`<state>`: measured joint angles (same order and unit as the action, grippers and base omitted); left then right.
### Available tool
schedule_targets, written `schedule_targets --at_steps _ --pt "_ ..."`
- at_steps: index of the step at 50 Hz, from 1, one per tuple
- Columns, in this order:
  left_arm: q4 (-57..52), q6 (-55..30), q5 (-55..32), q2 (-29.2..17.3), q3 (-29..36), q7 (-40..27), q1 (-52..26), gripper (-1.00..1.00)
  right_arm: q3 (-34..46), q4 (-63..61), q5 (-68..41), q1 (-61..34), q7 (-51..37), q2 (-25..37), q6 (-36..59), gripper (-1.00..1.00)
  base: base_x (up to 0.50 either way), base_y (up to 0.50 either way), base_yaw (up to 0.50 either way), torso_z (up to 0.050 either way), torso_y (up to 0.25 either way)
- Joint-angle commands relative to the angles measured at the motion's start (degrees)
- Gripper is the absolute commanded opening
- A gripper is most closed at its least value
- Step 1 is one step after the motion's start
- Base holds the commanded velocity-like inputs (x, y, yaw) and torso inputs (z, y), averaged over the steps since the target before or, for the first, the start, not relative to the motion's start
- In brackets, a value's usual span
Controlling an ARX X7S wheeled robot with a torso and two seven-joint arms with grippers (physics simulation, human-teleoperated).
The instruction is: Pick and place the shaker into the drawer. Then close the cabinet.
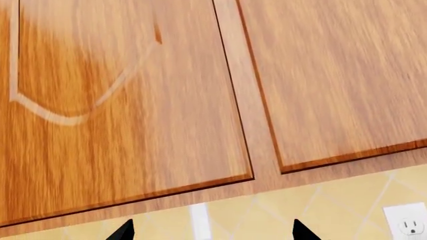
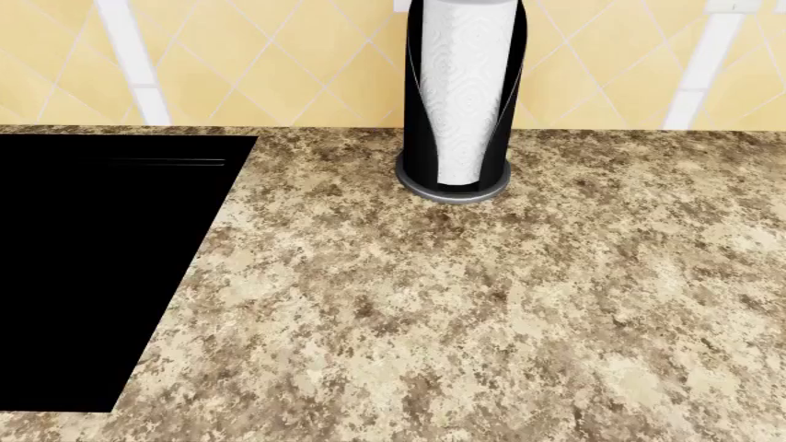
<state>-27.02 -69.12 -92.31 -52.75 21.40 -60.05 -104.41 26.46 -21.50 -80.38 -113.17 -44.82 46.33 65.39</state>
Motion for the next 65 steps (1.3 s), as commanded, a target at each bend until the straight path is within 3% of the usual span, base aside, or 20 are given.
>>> schedule_targets --at_steps 1,65 --pt "-1.3 2.2 -3.0 -1.3 -3.2 1.9 1.6 1.0 1.7 2.7 5.8 0.5 4.0 -0.9 -2.0 1.0 0.0 0.0 0.0 0.0 0.0" --pt "-2.4 3.9 -5.0 -6.3 -4.4 2.0 3.8 1.0 9.1 24.5 21.7 11.5 15.6 -8.2 -16.3 1.0 0.0 0.0 0.0 0.0 0.0"
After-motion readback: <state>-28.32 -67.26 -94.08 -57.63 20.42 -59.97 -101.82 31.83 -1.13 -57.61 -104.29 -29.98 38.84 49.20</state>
